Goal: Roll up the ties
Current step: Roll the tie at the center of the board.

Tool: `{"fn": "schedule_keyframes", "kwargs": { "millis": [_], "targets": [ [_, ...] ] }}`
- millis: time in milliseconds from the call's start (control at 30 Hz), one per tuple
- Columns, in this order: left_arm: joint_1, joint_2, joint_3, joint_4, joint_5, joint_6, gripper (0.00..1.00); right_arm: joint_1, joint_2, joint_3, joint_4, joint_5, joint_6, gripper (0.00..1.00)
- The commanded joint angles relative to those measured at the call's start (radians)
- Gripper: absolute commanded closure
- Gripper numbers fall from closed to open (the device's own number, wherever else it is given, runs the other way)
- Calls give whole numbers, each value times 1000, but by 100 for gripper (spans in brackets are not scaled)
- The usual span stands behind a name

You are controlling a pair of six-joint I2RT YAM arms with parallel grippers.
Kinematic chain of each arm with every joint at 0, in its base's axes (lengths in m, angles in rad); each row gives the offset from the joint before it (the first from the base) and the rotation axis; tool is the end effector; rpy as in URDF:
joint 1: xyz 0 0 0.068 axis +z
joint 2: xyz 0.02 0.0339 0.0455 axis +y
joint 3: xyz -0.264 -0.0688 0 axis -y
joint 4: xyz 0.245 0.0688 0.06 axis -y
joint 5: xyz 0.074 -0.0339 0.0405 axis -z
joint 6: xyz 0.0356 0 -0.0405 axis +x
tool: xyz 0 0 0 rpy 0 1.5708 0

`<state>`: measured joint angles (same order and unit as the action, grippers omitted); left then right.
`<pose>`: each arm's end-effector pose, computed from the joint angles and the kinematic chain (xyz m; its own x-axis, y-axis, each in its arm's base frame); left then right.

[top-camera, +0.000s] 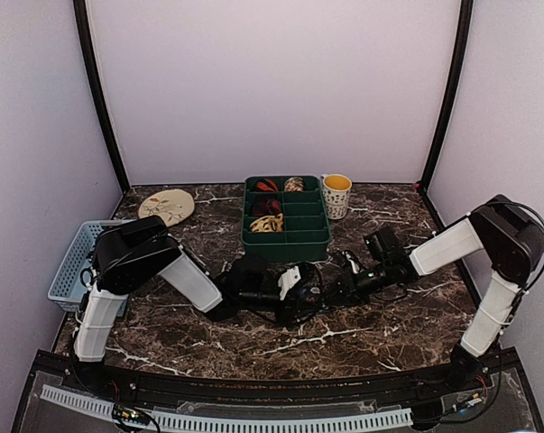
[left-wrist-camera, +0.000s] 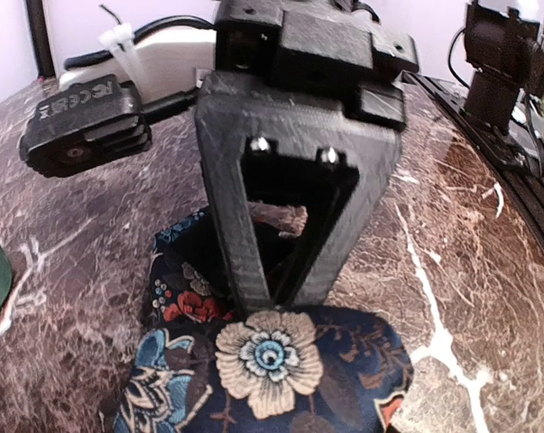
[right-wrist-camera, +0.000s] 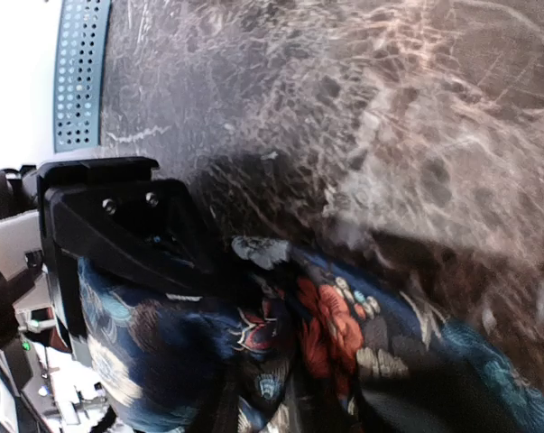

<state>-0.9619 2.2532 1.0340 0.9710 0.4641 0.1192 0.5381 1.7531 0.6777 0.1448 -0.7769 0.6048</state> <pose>0.2328 -0.3617 0.0830 -0.0228 0.2186 -0.9756 0.9914 0.1305 0.0061 0.2418 0.1734 0.1064 -0.9788 -0.1120 -0.1717 -0.2049 0.5608 0.8022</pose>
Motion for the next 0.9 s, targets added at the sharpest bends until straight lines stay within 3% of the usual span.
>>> {"fn": "schedule_keyframes", "kwargs": {
  "millis": [0, 200, 500, 633, 867],
  "targets": [
    [9, -7, -4, -90, 8, -5, 63, -6, -74, -2, -121, 109, -9, 73],
    [9, -14, -23, -129, 13, -11, 65, -5, -151, 46, -140, 95, -1, 55],
    [9, -11, -20, -161, 16, -6, 65, 4, -201, 65, -125, 58, 20, 49],
    [9, -11, -19, -165, 14, -4, 66, 35, -184, 84, -138, 46, 10, 50],
    [9, -11, -11, -177, 13, -3, 65, 64, -106, 94, -135, 65, -3, 61]
  ]
}}
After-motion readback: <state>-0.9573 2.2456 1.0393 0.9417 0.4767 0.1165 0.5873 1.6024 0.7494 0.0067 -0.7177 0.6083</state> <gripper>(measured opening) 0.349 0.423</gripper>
